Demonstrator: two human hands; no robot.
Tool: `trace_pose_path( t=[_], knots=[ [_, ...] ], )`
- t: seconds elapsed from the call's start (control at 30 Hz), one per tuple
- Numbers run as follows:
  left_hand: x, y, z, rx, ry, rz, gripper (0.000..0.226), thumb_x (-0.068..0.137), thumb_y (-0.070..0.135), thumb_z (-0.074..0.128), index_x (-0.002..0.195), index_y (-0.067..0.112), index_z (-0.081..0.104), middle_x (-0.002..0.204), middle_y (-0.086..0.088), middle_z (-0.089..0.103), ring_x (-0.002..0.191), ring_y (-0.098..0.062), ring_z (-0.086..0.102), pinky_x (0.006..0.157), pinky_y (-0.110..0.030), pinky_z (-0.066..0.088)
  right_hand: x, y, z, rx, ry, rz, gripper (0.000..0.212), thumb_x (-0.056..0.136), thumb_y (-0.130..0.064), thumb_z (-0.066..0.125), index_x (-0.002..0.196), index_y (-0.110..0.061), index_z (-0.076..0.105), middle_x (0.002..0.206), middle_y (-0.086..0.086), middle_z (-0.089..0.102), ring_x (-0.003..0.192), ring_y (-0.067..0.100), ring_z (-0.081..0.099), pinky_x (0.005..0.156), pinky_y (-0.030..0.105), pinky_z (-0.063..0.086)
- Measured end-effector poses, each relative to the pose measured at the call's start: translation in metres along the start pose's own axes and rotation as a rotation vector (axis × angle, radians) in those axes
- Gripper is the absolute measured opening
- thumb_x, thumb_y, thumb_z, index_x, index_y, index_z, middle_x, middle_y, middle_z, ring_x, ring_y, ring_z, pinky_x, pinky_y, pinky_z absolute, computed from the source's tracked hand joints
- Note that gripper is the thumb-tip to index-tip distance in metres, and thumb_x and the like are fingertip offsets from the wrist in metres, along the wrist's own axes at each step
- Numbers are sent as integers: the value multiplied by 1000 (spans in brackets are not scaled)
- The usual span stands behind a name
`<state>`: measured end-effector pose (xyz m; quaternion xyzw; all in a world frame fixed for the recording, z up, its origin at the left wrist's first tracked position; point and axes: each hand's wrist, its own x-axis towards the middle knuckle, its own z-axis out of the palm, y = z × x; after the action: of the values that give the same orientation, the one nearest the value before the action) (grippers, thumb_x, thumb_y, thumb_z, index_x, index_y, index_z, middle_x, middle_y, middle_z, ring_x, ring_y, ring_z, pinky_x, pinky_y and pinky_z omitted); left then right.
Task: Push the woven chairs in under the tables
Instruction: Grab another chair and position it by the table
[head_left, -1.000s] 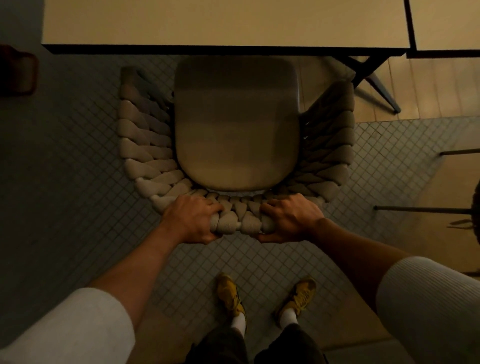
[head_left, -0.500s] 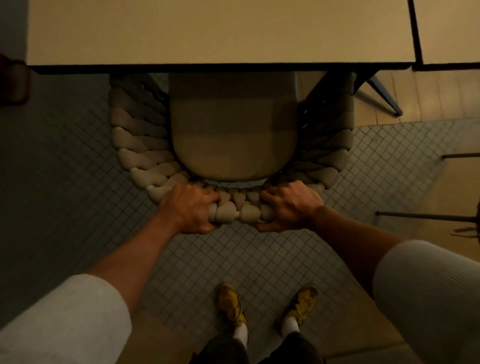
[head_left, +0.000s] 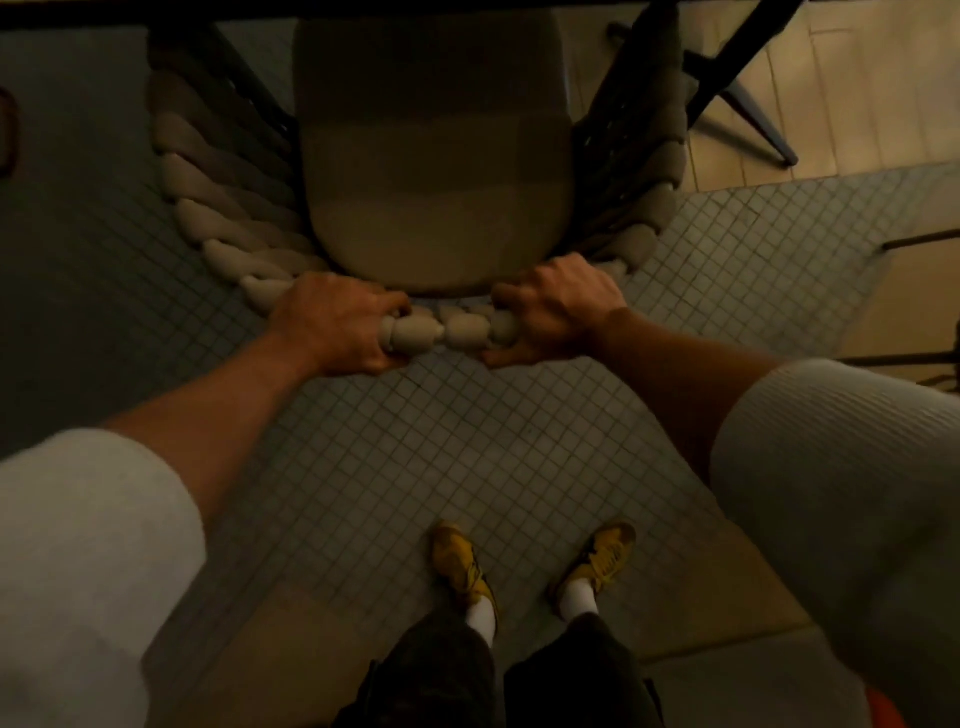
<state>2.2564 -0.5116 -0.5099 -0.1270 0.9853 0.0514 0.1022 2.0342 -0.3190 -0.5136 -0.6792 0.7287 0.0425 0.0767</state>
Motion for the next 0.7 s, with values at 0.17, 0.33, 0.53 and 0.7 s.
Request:
trace_pose_path(
  t=[0.17,0.33,0.53,0.7],
  knots=[
    [-21,42,-6,-43,-17,-396,65,70,51,76,124,20,58,111,-14,71,106,-38,62,94,-47,46,-27,-38,-8,23,-13,324,86,73,-95,42,115,-22,63,114,3,69,110,27,61,101,46,43],
    [-80,120,-3,-103,70,-501,111,76,52,73,161,15,12,166,-25,7,154,-40,13,117,-60,29,-101,-113,-8,219,64,485,100,90,-38,64,165,-13,4,173,8,-10,160,31,-7,128,53,18],
    [-161,192,5,-452,-809,-243,56,90,66,45,127,29,65,129,-6,67,111,-23,64,96,-44,53,-223,-140,-9,540,-863,418,51,105,-45,48,142,-11,58,146,13,55,133,31,54,106,45,48],
    [-205,260,-16,-347,-921,-130,56,99,51,55,147,23,50,145,-6,56,130,-26,55,105,-42,47,-353,-129,-1,593,-944,611,51,101,-48,52,137,-14,61,138,11,62,121,29,61,99,41,51]
  ],
)
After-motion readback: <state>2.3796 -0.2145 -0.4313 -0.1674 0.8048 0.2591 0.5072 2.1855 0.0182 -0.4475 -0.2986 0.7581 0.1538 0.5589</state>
